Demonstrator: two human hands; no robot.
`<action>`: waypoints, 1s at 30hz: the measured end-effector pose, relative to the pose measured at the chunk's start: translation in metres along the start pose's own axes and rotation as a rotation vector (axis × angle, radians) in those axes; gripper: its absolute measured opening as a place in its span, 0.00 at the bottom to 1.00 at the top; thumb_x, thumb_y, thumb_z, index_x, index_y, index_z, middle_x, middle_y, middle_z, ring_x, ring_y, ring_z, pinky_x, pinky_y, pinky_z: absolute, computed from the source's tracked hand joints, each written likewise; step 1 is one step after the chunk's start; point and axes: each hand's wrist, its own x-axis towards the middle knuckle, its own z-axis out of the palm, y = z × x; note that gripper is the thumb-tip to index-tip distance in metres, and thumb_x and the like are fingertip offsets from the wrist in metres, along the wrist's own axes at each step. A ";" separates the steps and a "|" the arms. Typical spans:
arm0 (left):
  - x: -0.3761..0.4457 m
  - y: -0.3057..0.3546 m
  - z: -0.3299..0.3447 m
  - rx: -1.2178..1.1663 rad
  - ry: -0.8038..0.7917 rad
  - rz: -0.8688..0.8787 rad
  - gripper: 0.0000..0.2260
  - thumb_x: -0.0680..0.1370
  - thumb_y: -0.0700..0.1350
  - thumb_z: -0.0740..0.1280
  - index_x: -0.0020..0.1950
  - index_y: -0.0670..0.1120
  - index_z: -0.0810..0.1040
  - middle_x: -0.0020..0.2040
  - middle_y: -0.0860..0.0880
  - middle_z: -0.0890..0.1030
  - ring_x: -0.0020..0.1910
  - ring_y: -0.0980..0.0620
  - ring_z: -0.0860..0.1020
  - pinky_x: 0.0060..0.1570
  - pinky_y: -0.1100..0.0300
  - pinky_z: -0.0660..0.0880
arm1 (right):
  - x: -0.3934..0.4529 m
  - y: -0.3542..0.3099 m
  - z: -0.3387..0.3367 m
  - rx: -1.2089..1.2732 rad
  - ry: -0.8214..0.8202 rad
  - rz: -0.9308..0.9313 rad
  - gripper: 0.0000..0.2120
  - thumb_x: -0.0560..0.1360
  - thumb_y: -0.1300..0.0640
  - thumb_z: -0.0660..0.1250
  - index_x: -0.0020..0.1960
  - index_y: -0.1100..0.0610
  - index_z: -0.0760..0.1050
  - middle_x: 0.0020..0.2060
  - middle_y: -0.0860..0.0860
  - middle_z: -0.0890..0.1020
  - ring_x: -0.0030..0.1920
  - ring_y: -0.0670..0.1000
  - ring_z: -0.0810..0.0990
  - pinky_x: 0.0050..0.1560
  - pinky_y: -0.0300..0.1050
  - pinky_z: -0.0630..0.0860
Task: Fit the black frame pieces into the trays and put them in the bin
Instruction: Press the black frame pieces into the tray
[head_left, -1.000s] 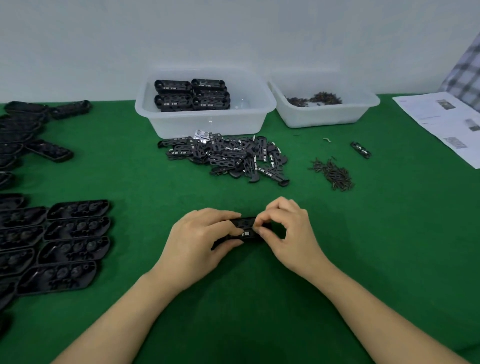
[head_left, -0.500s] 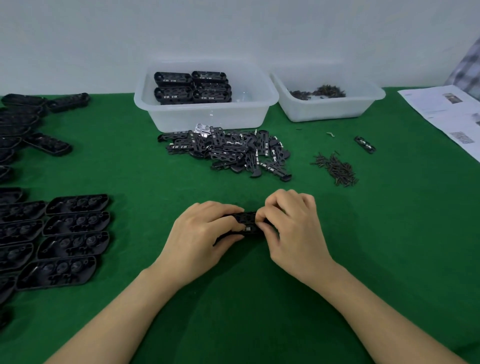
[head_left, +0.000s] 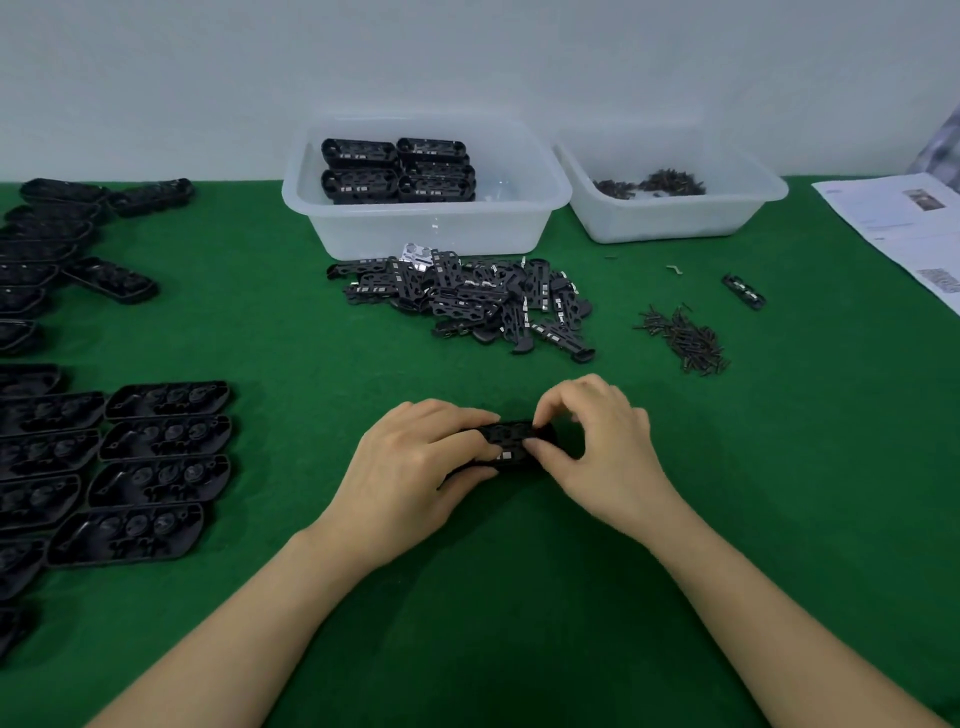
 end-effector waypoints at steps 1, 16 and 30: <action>0.000 0.000 0.000 -0.001 0.000 0.004 0.04 0.72 0.44 0.71 0.43 0.45 0.82 0.52 0.50 0.82 0.46 0.48 0.80 0.43 0.52 0.76 | 0.003 0.002 -0.003 0.072 -0.050 0.046 0.12 0.70 0.53 0.70 0.42 0.44 0.66 0.45 0.42 0.72 0.47 0.44 0.69 0.55 0.47 0.64; 0.002 -0.004 0.000 -0.087 -0.034 -0.054 0.06 0.69 0.42 0.75 0.44 0.44 0.82 0.52 0.49 0.82 0.47 0.49 0.80 0.48 0.52 0.77 | 0.008 0.007 -0.005 0.102 -0.108 -0.171 0.11 0.71 0.58 0.70 0.43 0.43 0.71 0.49 0.46 0.70 0.55 0.47 0.69 0.59 0.48 0.58; 0.002 -0.004 0.000 -0.091 -0.036 -0.054 0.06 0.69 0.41 0.75 0.44 0.44 0.82 0.52 0.48 0.82 0.48 0.48 0.79 0.48 0.52 0.77 | 0.010 0.005 -0.001 -0.075 -0.076 -0.268 0.05 0.70 0.60 0.70 0.41 0.52 0.75 0.45 0.45 0.70 0.51 0.45 0.66 0.51 0.38 0.54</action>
